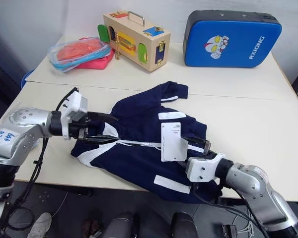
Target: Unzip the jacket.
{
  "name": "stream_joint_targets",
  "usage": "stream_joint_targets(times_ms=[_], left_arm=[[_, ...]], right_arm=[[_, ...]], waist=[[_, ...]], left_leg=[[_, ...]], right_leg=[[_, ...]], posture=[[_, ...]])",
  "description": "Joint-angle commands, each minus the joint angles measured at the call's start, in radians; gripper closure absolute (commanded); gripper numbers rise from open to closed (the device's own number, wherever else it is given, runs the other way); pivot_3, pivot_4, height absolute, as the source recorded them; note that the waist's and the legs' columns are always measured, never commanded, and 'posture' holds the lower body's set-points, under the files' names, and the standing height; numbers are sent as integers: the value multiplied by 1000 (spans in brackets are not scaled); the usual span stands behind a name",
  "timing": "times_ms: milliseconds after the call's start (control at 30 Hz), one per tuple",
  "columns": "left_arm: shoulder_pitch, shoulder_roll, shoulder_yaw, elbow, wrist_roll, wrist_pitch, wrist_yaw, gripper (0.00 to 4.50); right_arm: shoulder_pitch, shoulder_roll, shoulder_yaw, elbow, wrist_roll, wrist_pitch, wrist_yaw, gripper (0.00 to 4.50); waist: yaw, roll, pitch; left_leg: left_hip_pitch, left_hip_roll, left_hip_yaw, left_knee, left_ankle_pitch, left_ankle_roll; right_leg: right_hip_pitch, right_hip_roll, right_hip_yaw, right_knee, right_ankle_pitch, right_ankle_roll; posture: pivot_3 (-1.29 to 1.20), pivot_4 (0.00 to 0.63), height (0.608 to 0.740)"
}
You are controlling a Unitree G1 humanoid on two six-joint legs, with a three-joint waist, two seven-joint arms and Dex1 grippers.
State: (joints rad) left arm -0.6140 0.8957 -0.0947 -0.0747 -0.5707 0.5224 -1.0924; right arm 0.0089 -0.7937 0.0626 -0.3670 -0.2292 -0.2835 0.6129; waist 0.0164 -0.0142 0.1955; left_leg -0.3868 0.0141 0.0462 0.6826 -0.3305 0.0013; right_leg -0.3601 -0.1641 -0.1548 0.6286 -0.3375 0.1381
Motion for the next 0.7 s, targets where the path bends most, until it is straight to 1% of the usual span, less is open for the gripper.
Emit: stream_joint_targets(times_ms=[33, 100, 167, 233, 400, 533, 667, 700], left_arm=[[-19, -8, 12, 11, 44, -34, -32, 712], [-20, -12, 15, 16, 63, -46, -47, 712], [-23, -17, 25, 15, 67, -39, -56, 712], [-23, -18, 30, 17, 74, -41, -67, 712], [-18, -11, 41, 8, 85, -38, -85, 712], [-15, -3, 49, 0, 93, -35, -92, 712], [-8, 6, 56, 6, 107, -41, -97, 712], [-1, 9, 59, 5, 111, -45, -99, 681]], right_arm=[[-17, -25, 4, 43, -68, -153, -31, 0], [-2, -44, 3, 46, -62, -206, -15, 0], [33, -60, -33, 4, 17, -234, 5, 0], [49, -65, -46, -4, 10, -281, -7, 0], [21, -36, -13, 55, -91, -339, -50, 0], [-61, 35, 22, 136, -195, -337, -116, 0], [-139, 93, 70, 199, -233, -347, -147, 0], [-157, 103, 84, 207, -233, -356, -149, 184]], waist=[[-2, 0, 0], [-2, 0, 0], [-1, 0, 0], [-1, 0, 0], [-5, 0, 0], [-15, 0, 0], [-19, 0, 0], [-20, 0, 0]], left_leg=[[0, 0, 0, 0, 0, 0], [0, 0, 0, 0, 0, 0], [0, 0, 0, 0, 0, 0], [0, 0, -1, 0, 0, 0], [0, 0, -1, 0, 0, 0], [0, 0, -1, 0, 0, 0], [0, 1, -1, 0, 0, 0], [0, 1, -1, 0, 0, 0]], right_leg=[[0, 0, 0, 0, 0, 0], [0, 0, 0, 0, 0, 0], [0, 0, 0, 0, 0, 0], [0, 0, 0, 0, 0, 0], [1, 0, 0, 0, 0, 0], [0, 0, 0, 0, 0, 0], [0, 0, -1, 1, 0, 0], [0, 0, 0, 1, 0, 0]], posture=[[0, 150, 740], [0, 150, 740], [0, 150, 740], [0, 150, 740], [0, 150, 740], [0, 150, 740], [0, 150, 740], [0, 150, 740]])
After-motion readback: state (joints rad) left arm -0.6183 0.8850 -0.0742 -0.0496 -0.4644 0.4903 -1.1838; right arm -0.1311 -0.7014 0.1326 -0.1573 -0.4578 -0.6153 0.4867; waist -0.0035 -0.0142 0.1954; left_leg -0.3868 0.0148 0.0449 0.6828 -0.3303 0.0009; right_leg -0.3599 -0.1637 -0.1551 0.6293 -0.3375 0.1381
